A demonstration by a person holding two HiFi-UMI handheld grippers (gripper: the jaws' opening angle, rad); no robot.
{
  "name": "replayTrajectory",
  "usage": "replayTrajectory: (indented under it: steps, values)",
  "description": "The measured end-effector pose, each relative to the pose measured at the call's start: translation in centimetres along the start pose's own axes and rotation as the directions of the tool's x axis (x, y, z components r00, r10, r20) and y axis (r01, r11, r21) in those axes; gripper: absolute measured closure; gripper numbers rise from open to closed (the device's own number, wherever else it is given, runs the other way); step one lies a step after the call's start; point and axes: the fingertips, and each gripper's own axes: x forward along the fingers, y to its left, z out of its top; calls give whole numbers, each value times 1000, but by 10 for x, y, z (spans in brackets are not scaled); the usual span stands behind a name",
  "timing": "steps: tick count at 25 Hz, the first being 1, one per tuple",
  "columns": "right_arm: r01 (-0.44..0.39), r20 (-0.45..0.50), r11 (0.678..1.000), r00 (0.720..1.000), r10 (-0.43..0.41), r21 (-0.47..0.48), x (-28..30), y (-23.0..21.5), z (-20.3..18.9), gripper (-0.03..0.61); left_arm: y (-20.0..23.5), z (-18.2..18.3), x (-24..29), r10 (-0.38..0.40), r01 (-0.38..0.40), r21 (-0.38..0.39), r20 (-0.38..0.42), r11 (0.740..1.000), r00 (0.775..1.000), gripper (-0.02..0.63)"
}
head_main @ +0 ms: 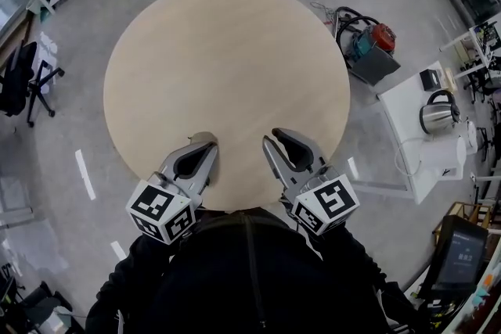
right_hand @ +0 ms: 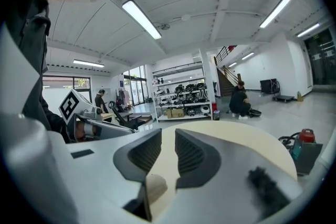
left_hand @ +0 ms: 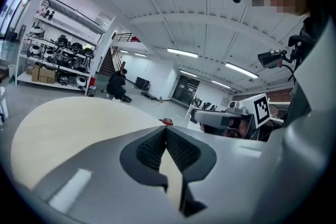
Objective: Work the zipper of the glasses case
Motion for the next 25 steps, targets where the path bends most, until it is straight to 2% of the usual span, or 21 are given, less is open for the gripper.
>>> replayTrajectory:
  steps: [25]
  values:
    - [16, 0, 1000, 1000, -16, 11, -6, 9, -7, 503, -4, -7, -12, 6, -6, 12, -2, 1000, 1000, 607]
